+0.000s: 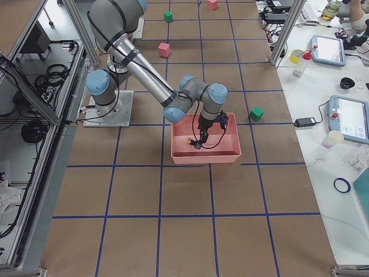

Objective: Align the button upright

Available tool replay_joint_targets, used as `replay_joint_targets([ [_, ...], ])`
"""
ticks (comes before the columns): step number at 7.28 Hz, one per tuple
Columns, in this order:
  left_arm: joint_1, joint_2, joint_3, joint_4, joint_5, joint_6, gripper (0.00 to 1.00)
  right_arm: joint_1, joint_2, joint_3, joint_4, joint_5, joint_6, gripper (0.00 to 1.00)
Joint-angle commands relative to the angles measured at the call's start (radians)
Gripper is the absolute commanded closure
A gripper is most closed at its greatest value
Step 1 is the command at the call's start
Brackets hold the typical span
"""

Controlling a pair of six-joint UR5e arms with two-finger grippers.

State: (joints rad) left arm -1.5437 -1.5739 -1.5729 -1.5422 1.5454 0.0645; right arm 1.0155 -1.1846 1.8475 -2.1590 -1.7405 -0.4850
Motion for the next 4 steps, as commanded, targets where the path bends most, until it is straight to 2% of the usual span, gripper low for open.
replay_joint_targets([
  [1,0.0,0.0,0.001,0.001,-0.001,0.001,0.0,0.0,0.0,-0.001,-0.015,0.063,0.096,0.0],
  [4,0.0,0.0,0.001,0.001,-0.001,0.0,0.0,0.002,0.005,0.001,-0.021,0.068,0.15,0.0],
])
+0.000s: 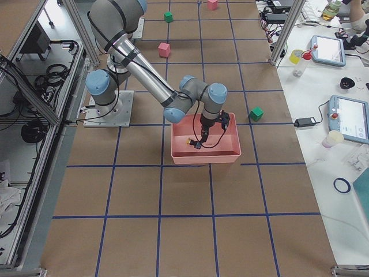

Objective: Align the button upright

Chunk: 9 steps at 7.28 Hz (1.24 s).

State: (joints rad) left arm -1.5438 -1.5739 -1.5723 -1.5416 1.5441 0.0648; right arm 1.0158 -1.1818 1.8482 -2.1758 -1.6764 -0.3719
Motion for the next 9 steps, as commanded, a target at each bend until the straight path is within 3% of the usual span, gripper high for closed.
replay_joint_targets([
  [1,0.001,0.0,0.0,0.0,-0.001,0.001,0.0,0.001,0.01,0.0,-0.013,0.015,0.069,0.0],
  [9,-0.001,0.0,0.0,0.0,-0.002,-0.005,0.0,0.001,0.008,0.0,-0.013,0.014,0.057,0.0],
])
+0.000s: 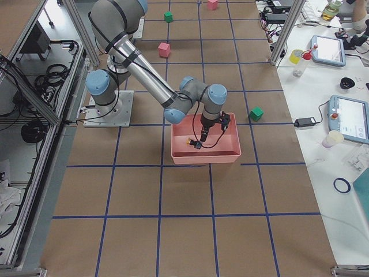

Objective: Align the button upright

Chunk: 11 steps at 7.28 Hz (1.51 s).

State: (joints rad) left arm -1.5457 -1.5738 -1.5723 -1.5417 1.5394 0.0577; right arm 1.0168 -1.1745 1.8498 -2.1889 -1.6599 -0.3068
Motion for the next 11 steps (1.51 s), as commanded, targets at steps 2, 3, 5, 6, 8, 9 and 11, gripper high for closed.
replay_joint_targets([
  [2,0.001,0.0,0.0,0.0,0.002,0.002,0.0,-0.001,0.001,-0.003,-0.012,-0.018,-0.062,0.0],
  [3,0.002,-0.003,0.002,0.002,0.004,0.005,0.0,-0.001,0.001,-0.003,-0.012,-0.064,-0.107,0.0],
  [5,0.001,-0.005,0.002,0.003,0.001,0.004,0.0,-0.001,0.001,-0.003,-0.029,-0.093,-0.144,0.0],
  [6,0.002,-0.003,0.002,0.003,0.004,0.005,0.0,-0.003,0.001,0.0,-0.031,-0.095,-0.144,0.0],
  [8,0.009,-0.003,0.002,0.003,0.002,0.007,0.0,-0.003,0.003,0.002,-0.034,-0.096,-0.144,0.0],
  [9,0.009,-0.003,0.002,0.003,-0.001,0.005,0.0,-0.004,0.004,0.002,-0.035,-0.122,-0.144,0.0],
  [11,0.009,-0.003,0.002,0.003,-0.001,0.005,0.0,-0.004,0.012,0.002,-0.067,-0.133,-0.147,0.0],
])
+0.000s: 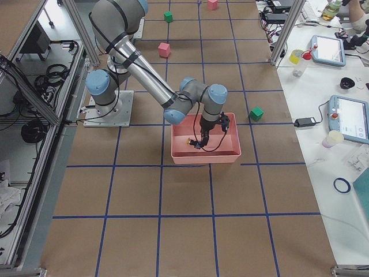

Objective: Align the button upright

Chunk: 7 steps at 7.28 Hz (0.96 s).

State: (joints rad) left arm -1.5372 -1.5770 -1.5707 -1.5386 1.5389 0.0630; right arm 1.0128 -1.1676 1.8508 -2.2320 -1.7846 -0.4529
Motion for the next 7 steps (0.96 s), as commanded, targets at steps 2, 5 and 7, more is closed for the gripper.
replay_joint_targets([
  [2,-0.001,0.002,0.0,0.0,0.0,-0.002,0.0,0.0,0.02,-0.004,-0.041,-0.009,0.0,0.0],
  [5,-0.001,0.002,-0.002,0.0,0.003,0.0,0.0,0.0,0.028,-0.004,-0.07,-0.009,0.005,0.0],
  [7,-0.001,0.002,-0.002,0.0,0.001,0.0,0.0,0.0,0.028,-0.004,-0.07,-0.009,0.003,0.0],
])
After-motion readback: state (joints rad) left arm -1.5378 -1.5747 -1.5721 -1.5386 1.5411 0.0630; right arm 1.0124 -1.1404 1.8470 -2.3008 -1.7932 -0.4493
